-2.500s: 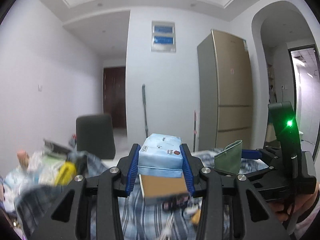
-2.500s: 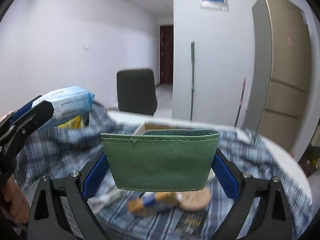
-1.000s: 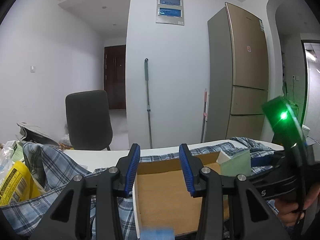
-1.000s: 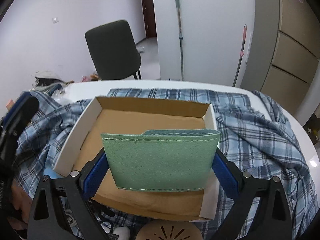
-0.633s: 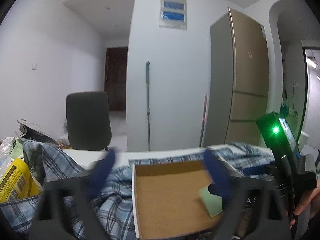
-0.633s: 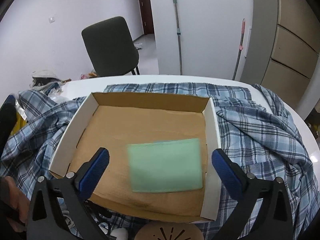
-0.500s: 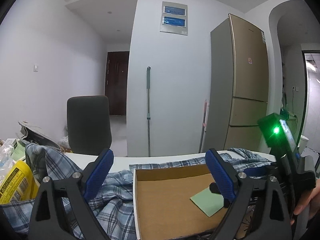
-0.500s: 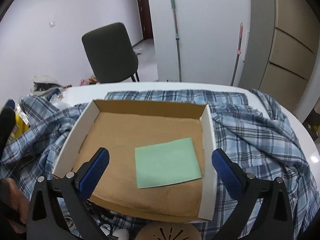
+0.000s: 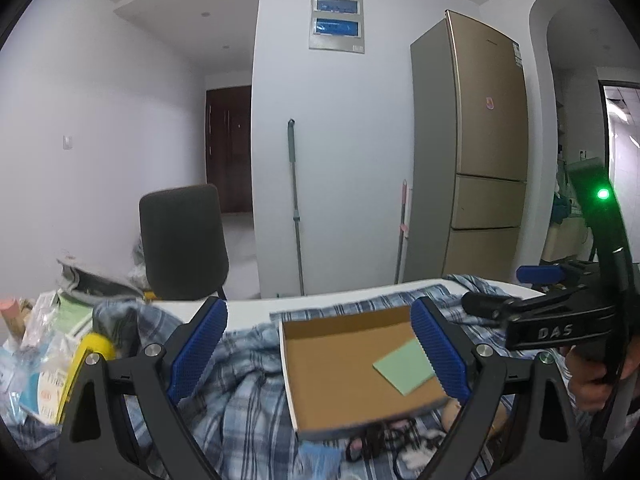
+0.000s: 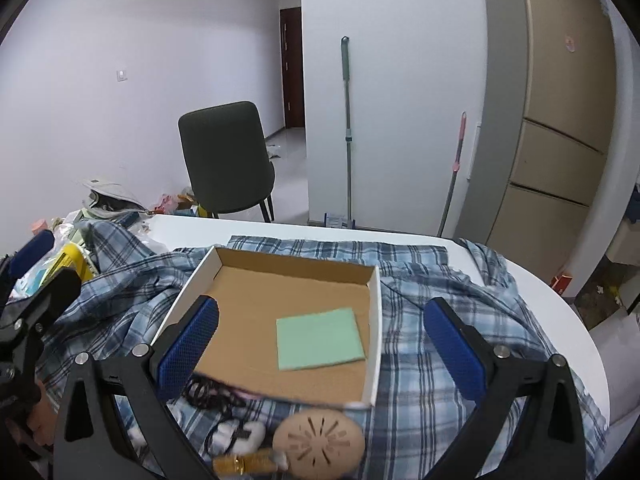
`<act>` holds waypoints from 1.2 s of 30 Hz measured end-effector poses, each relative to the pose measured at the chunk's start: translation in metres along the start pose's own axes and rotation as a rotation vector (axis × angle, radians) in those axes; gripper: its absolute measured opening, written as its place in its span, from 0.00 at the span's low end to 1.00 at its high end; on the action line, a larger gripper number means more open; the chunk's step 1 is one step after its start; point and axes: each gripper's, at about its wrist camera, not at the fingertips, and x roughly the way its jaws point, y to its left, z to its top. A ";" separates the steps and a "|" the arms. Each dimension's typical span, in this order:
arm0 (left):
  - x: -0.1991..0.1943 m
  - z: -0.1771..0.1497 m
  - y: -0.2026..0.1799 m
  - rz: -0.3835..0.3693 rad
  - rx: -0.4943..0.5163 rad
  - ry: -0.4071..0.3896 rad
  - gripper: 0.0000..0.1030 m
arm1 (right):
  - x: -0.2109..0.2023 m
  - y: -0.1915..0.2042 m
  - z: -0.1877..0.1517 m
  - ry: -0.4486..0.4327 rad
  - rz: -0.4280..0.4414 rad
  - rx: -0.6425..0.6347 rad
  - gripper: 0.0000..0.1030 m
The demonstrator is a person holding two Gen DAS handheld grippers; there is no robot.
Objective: Organize soft objects
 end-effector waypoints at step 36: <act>0.063 -0.108 0.021 -0.089 -0.091 0.613 0.26 | -0.013 -0.028 -0.099 0.156 -0.082 0.125 0.99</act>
